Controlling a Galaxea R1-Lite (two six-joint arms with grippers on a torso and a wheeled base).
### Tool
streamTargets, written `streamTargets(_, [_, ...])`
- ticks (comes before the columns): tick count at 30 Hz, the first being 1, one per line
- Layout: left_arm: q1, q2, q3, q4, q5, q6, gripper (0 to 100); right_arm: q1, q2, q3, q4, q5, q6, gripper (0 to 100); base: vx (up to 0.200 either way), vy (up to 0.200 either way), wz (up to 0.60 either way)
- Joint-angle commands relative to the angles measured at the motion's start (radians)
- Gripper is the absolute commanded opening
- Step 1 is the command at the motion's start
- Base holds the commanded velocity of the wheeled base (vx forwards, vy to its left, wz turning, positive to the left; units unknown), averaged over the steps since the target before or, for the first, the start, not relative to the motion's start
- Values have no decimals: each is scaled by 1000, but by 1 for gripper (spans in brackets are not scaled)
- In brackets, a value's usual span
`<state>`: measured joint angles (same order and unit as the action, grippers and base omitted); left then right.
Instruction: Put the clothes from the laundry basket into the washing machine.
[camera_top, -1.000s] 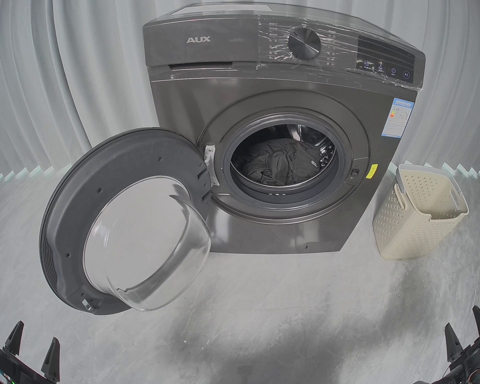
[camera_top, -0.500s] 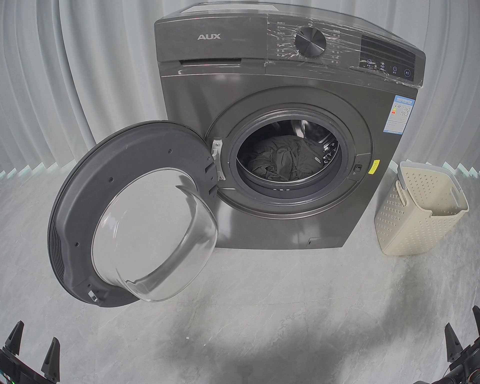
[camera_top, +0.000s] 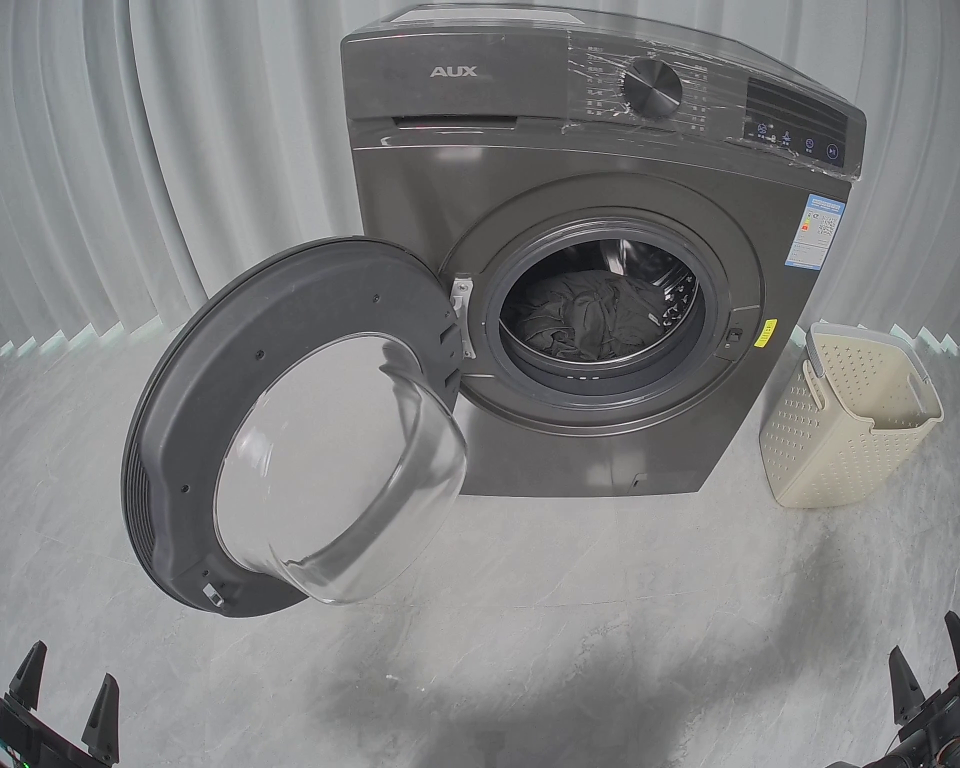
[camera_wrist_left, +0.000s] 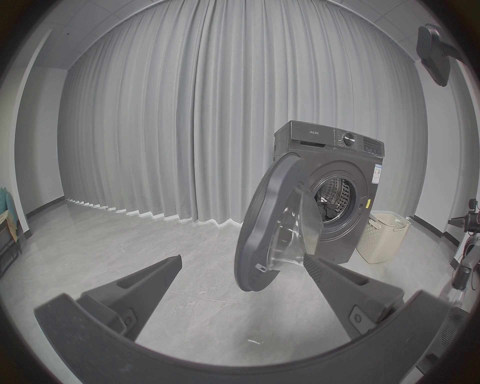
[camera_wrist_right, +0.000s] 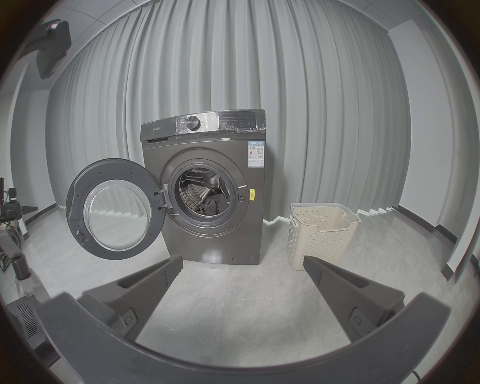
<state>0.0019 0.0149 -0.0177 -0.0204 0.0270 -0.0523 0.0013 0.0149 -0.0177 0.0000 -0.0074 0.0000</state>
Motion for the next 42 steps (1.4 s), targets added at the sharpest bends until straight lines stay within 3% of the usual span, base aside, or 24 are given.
streamTargets(1, [1,-15,15,-1,2,0,100,0,-15,18,0,0,0,100,0,0,0])
streamTargets(11, [3,-15,-2,-19,2,-7,100,0,-15,18,0,0,0,100,0,0,0])
streamTargets(12, [1,-3,-110,-9,-6,-7,100,0,-15,18,0,0,0,100,0,0,0])
streamTargets(13, [1,0,-128,-4,-9,-7,100,0,-15,18,0,0,0,100,0,0,0])
streamTargets(14, [-5,45,-209,37,-29,-6,100,0,-15,18,0,0,0,100,0,0,0])
streamTargets(17, [-31,157,-274,108,-84,-4,100,0,-15,18,0,0,0,100,0,0,0])
streamTargets(19, [-43,191,-278,106,-102,-3,100,0,-15,18,0,0,0,100,0,0,0])
streamTargets(21, [-92,320,-291,88,-159,-9,100,0,-15,18,0,0,0,100,0,0,0])
streamTargets(25, [-128,482,-297,-18,-179,-35,100,0,-15,18,0,0,0,100,0,0,0])
streamTargets(35, [-122,886,-317,-389,-188,-35,100,0,-15,18,0,0,0,100,0,0,0])
streamTargets(40, [-115,964,-324,-435,-239,-35,100,0,-15,18,0,0,0,100,0,0,0])
streamTargets(42, [-103,1005,-338,-438,-285,-37,100,0,-15,18,0,0,0,100,0,0,0])
